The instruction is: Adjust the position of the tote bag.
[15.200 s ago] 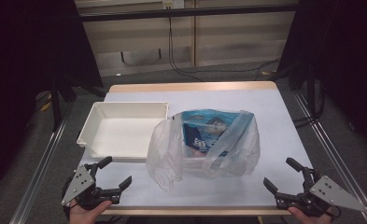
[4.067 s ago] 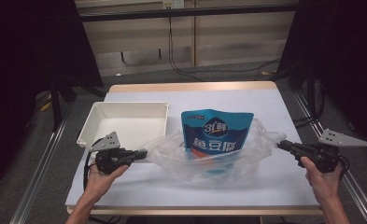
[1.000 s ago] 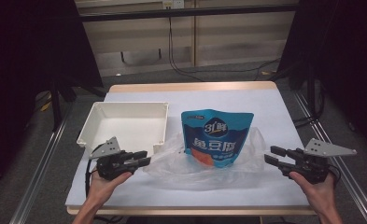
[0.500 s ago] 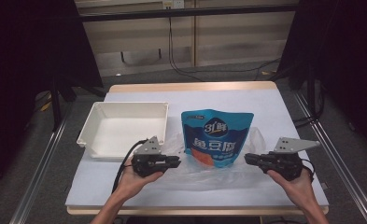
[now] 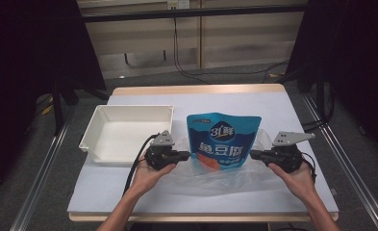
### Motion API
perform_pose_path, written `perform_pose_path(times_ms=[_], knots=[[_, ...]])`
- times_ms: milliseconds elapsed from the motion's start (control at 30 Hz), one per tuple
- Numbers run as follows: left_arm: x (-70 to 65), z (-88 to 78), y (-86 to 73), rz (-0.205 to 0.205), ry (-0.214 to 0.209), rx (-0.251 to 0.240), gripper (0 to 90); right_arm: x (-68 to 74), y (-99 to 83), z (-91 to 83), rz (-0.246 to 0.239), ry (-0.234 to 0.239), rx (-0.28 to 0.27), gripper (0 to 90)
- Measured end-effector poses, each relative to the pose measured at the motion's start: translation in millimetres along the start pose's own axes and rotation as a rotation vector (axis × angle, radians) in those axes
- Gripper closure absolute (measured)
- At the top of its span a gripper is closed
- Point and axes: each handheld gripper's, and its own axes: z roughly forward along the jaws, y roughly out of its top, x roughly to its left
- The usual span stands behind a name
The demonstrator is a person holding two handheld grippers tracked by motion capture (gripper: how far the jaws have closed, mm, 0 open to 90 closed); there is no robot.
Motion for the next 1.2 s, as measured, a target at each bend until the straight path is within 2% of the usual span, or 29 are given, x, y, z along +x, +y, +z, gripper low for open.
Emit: perform_pose_path(times_ms=[100, 167, 200, 233, 333, 367, 400, 433, 500, 533, 567, 600, 633, 667, 733, 767, 833, 867, 933, 967, 1033, 1100, 1133, 1167, 1200], knots=[[5.3, 5.5, -0.5, -0.017, 0.011, 0.026, 87.3, -2.3, 4.6, 6.0, -0.011, 0.006, 0.006, 89.6], [6.5, 10.4, -1.9, -0.014, 0.018, 0.063, 87.3, -3.0, 3.2, 12.8, -0.022, 0.003, 0.028, 89.8], [5.0, 13.2, -2.5, 0.009, 0.022, 0.083, 87.1, -3.4, 1.1, 16.9, -0.025, 0.001, 0.045, 90.0], [2.8, 16.6, -3.7, 0.014, 0.010, 0.089, 86.6, -4.4, -1.9, 20.6, -0.019, 0.007, 0.059, 90.0], [-0.1, 21.1, -8.5, 0.049, 0.047, 0.135, 86.7, -7.3, -12.0, 30.3, -0.013, 0.000, 0.095, 90.0], [-1.5, 23.4, -12.4, 0.048, 0.059, 0.139, 87.7, -9.6, -16.4, 32.6, 0.003, 0.003, 0.099, 90.0], [-3.2, 26.3, -16.3, 0.050, 0.074, 0.168, 88.2, -11.9, -21.6, 34.4, 0.027, 0.006, 0.099, 90.0], [-4.6, 27.7, -19.8, 0.079, 0.076, 0.211, 88.3, -11.9, -25.9, 36.5, 0.024, -0.006, 0.123, 90.0], [-5.8, 31.6, -25.8, 0.105, 0.069, 0.236, 88.3, -8.0, -31.4, 39.4, -0.013, -0.038, 0.187, 90.0], [-7.1, 32.1, -25.8, 0.107, 0.079, 0.227, 88.3, -6.2, -32.8, 40.6, -0.028, -0.052, 0.209, 90.0], [-6.9, 30.9, -24.6, 0.110, 0.085, 0.242, 88.2, -4.2, -33.7, 42.2, -0.044, -0.069, 0.233, 90.0], [-7.1, 32.2, -26.2, 0.093, 0.078, 0.224, 88.2, -3.4, -34.6, 43.9, -0.051, -0.066, 0.241, 90.0], [-7.2, 31.3, -26.7, 0.096, 0.079, 0.229, 88.3, -2.4, -35.6, 46.2, -0.060, -0.059, 0.253, 90.0], [-6.8, 29.7, -25.8, 0.102, 0.067, 0.250, 88.3, -0.7, -35.7, 47.5, -0.072, -0.074, 0.279, 90.0], [-9.9, 26.7, -26.6, 0.133, 0.090, 0.270, 88.9, -2.5, -35.8, 46.9, -0.057, -0.061, 0.265, 89.2], [-10.1, 24.4, -27.6, 0.137, 0.079, 0.278, 89.4, -2.5, -35.4, 45.8, -0.053, -0.063, 0.266, 88.8], [-8.9, 21.0, -30.6, 0.116, 0.077, 0.269, 89.5, -2.2, -33.9, 44.4, -0.047, -0.049, 0.234, 87.8], [-6.8, 19.5, -31.0, 0.109, 0.057, 0.272, 89.5, -2.2, -32.3, 43.4, -0.046, -0.041, 0.221, 87.3], [-6.6, 19.2, -30.4, 0.116, 0.054, 0.280, 89.5, -2.3, -28.1, 39.7, -0.040, -0.029, 0.175, 86.0], [-7.5, 19.9, -30.6, 0.113, 0.060, 0.273, 89.4, -2.2, -25.6, 37.1, -0.031, -0.019, 0.156, 84.9], [-7.7, 19.9, -29.3, 0.113, 0.059, 0.281, 89.5, -0.6, -20.2, 32.6, -0.035, -0.039, 0.118, 84.3], [-8.9, 19.4, -24.5, 0.086, 0.076, 0.257, 89.4, -0.3, -15.6, 29.9, -0.025, -0.031, 0.083, 85.5], [-10.8, 20.3, -21.9, 0.088, 0.078, 0.241, 90.0, -0.7, -13.9, 30.4, -0.026, -0.033, 0.069, 86.4], [-10.3, 19.0, -17.6, 0.131, 0.078, 0.272, 90.0, -1.2, -12.4, 32.0, -0.025, -0.038, 0.064, 87.1], [-10.8, 20.3, -15.5, 0.120, 0.070, 0.254, 90.0, -2.0, -11.3, 34.5, -0.027, -0.036, 0.065, 88.1]])
